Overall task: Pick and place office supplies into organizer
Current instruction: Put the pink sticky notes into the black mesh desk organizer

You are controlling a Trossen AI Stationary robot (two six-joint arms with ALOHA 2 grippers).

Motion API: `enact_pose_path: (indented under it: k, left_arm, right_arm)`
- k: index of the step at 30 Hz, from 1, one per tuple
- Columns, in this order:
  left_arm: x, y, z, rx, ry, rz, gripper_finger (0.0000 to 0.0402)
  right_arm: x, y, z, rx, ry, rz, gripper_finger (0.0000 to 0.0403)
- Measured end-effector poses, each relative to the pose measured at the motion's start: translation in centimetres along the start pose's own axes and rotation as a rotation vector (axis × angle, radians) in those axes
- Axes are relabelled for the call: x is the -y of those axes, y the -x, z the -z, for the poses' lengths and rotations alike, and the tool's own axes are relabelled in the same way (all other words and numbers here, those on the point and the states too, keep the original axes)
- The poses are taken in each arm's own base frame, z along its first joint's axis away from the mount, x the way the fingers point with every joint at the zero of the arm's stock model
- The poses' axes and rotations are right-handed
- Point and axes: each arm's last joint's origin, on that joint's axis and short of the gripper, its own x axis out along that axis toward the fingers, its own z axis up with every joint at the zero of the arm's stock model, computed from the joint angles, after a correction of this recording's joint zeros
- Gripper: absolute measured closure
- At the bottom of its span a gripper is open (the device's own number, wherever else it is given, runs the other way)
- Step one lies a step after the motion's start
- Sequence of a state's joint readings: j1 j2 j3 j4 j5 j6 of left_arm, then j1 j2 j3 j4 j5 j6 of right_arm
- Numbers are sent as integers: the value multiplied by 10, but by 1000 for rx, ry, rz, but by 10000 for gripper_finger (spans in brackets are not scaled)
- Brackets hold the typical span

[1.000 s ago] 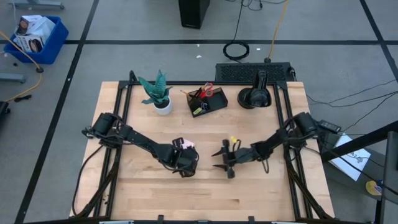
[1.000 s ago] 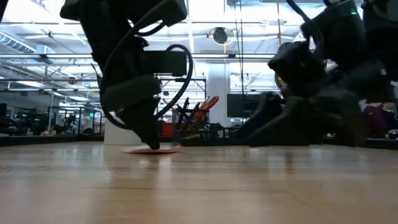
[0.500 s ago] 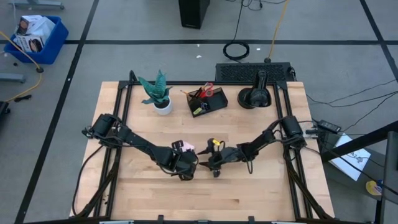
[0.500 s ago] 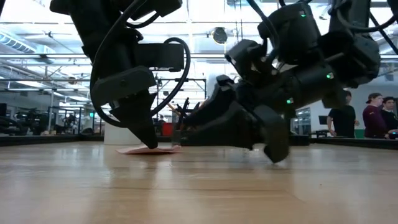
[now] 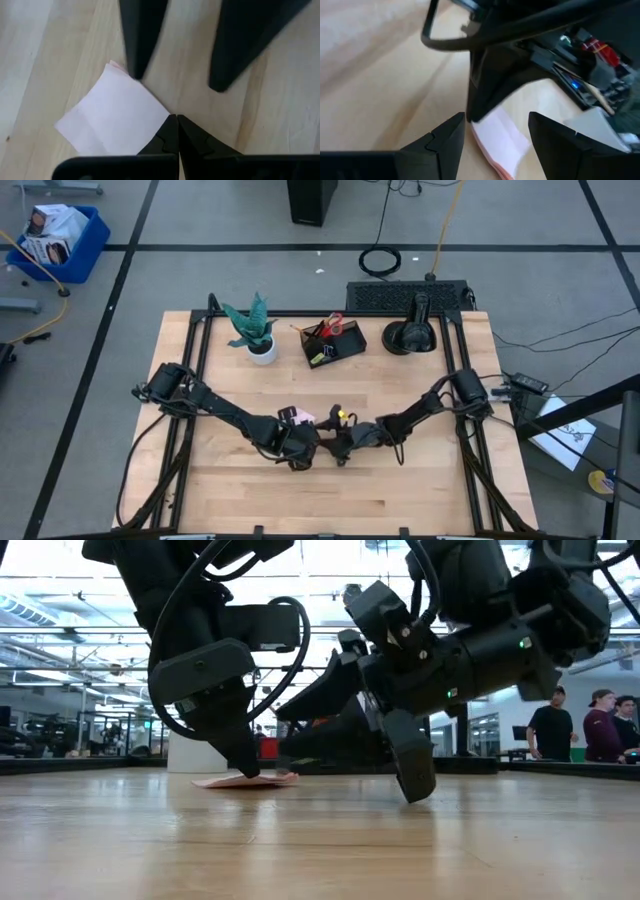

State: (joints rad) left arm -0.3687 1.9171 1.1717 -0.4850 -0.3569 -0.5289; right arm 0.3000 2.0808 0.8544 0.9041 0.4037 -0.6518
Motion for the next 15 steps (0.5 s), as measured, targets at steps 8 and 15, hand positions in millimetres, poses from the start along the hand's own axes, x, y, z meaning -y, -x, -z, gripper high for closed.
enact_pose_path:
  k: [8,15]
  left_arm:
    - [0,0,0,-6,3,14,401]
    - [-6,8,-7,22,26,25,401]
  right_arm:
    - [-3,5,-1,-115,66,-23,193]
    - [-5,-4,-10,-228,98,-165,193]
